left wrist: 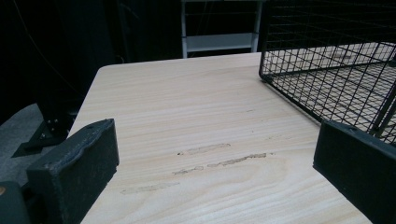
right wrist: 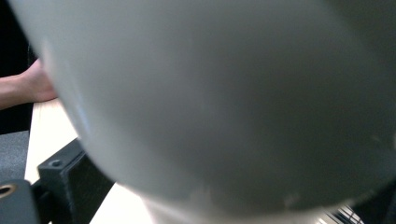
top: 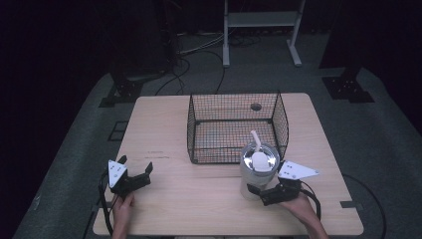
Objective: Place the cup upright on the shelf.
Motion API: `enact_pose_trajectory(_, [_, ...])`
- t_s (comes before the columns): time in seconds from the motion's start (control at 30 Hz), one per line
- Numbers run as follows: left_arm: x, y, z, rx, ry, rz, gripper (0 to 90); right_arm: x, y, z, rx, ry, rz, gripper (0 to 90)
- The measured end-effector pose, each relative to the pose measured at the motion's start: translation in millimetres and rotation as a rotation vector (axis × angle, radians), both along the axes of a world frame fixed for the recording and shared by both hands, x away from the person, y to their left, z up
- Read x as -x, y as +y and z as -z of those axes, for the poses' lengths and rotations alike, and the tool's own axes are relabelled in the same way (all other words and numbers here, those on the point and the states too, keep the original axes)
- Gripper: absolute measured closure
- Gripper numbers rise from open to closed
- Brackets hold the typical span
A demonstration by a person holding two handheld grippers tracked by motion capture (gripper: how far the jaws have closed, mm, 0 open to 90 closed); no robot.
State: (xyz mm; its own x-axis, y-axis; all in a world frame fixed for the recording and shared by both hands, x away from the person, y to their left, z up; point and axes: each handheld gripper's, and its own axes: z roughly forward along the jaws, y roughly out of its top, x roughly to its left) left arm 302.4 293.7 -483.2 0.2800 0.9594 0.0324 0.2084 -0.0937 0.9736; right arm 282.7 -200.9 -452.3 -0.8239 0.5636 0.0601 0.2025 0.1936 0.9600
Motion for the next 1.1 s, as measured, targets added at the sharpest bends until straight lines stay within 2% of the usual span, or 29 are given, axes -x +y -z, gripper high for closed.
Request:
enact_pose_trajectory(0.07, [0.0,0.1,0.0,0.000,0.000,0.000,0.0,-2.3,3.1,1.3,0.003,-0.020,0.002,2.5])
enact_pose_trajectory(0.3, [0.0,0.0,0.0,0.000,0.000,0.000,0.0,-4.8,7.3,2.1,-0.003,-0.035,0.009,5.2])
enact_pose_trajectory(0.4, [0.1,-0.1,0.0,-0.001,0.000,0.000,0.0,-5.4,6.4,1.7,-0.018,-0.033,0.007,6.2])
enact_pose_trajectory(0.8, [-0.1,0.2,0.0,0.002,-0.001,0.001,0.0,-4.6,6.3,1.6,-0.018,-0.045,0.010,7.4])
enact_pose_trajectory(0.93, [0.0,0.1,0.0,-0.001,-0.002,0.003,0.0,-4.3,5.5,1.1,-0.022,-0.038,-0.006,7.5])
enact_pose_trajectory(1.0, [-0.1,0.2,0.0,0.000,-0.002,0.004,0.0,-3.3,5.6,0.2,-0.040,-0.029,-0.024,7.5])
enact_pose_trajectory(1.1, [-0.1,0.1,0.0,0.001,-0.002,0.003,0.0,-0.4,6.8,-3.2,-0.046,-0.040,-0.040,7.5])
